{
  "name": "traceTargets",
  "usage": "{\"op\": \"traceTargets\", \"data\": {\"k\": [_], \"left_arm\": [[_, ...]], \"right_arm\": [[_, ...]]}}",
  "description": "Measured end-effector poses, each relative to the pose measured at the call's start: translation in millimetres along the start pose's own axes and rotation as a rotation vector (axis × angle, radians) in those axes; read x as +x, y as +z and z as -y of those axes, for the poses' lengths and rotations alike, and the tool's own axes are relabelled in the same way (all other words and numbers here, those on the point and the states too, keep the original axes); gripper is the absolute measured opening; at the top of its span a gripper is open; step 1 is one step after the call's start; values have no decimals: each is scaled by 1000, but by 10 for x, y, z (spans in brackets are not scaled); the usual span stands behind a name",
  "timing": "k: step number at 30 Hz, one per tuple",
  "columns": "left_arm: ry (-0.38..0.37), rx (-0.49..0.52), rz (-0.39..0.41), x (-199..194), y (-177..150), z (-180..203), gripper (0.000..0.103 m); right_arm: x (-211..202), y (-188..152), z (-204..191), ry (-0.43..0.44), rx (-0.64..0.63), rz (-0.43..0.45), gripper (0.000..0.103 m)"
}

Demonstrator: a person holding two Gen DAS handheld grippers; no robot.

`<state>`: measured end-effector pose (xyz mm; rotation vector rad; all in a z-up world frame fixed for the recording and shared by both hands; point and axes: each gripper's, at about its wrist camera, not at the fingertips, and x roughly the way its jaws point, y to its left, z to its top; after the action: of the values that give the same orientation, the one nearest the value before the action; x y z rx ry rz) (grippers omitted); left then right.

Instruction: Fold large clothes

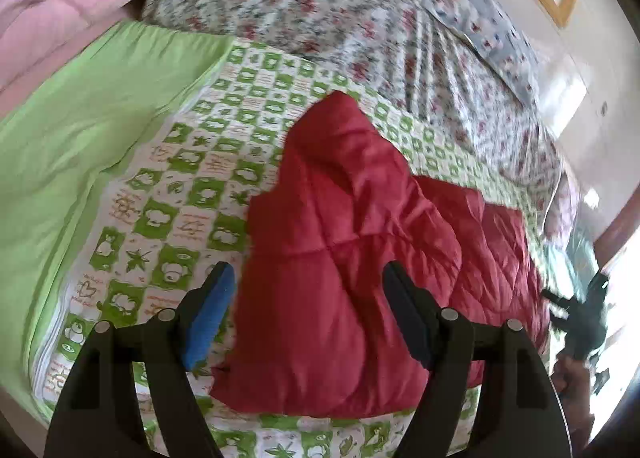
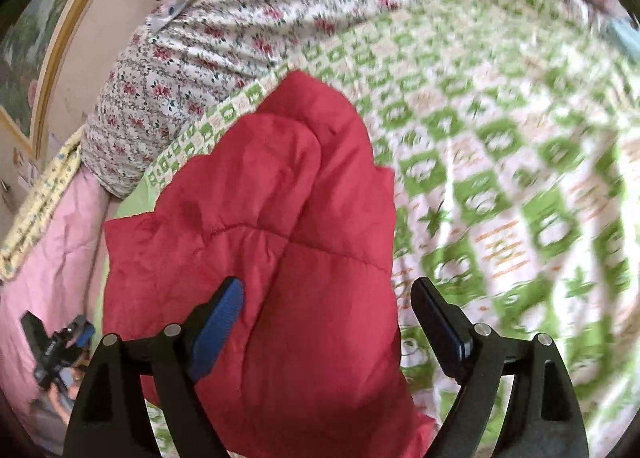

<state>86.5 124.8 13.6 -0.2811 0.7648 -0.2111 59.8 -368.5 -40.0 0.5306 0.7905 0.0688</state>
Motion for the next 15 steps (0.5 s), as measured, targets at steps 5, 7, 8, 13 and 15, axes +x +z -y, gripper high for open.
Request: {"op": "traceTargets", "data": {"k": [5, 7, 8, 13, 15], "left_arm": [[-23, 70, -26, 23, -76, 284, 76], [-32, 102, -36, 34, -114, 396, 76], [-38, 120, -40, 38, -134, 459, 76], [-48, 213, -60, 92, -246, 788, 76], [-46, 240, -72, 133, -287, 888, 76]], "right_arm": [[-251, -13, -200, -68, -82, 83, 88], [-298, -37, -323, -72, -115, 100, 88], [-299, -55, -408, -69, -137, 103, 88], [-177, -177, -815, -53, -260, 81, 88], [-106, -224, -948, -43, -297, 63, 88]]}}
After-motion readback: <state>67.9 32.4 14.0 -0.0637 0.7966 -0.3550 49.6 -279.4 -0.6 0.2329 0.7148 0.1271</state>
